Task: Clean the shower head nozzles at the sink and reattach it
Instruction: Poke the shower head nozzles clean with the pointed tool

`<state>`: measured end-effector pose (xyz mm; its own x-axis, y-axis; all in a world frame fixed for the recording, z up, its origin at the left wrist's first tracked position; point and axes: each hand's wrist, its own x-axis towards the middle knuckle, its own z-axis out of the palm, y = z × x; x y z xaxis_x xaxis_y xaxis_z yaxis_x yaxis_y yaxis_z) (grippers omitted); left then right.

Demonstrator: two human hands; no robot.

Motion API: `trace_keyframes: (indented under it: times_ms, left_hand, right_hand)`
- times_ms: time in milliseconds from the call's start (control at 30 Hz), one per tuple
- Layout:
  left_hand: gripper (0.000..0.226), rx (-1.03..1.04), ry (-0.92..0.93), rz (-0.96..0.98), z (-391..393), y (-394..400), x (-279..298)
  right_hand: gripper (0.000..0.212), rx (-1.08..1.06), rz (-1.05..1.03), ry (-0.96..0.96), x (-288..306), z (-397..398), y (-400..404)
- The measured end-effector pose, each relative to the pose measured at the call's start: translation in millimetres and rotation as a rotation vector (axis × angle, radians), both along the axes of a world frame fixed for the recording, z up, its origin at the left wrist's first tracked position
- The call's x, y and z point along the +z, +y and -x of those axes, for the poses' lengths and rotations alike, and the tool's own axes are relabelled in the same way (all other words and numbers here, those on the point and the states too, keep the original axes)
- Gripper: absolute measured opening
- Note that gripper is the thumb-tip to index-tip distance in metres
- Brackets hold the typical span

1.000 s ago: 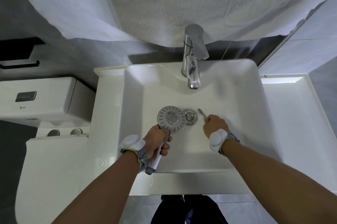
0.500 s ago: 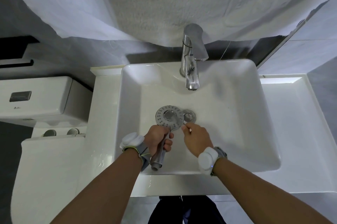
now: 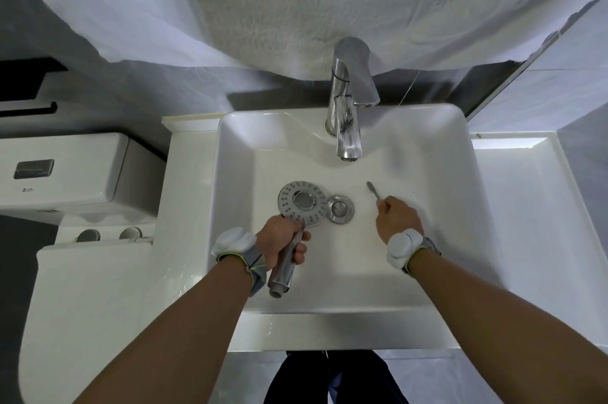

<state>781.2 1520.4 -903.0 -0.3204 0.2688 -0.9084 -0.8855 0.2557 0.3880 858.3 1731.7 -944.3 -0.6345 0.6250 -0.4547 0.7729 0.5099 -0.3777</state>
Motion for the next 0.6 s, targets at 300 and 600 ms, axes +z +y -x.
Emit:
trace_keyframes:
  times_ms: [300, 600]
  left_hand:
    - [0.023, -0.026, 0.026, 0.005, -2, -5, -3]
    - [0.021, -0.135, 0.087, 0.035, -6, 7, 7]
  right_hand:
    - [0.038, 0.17, 0.262, 0.131, 19, -10, -31]
    - [0.029, 0.483, 0.231, 0.143, 53, 19, -59]
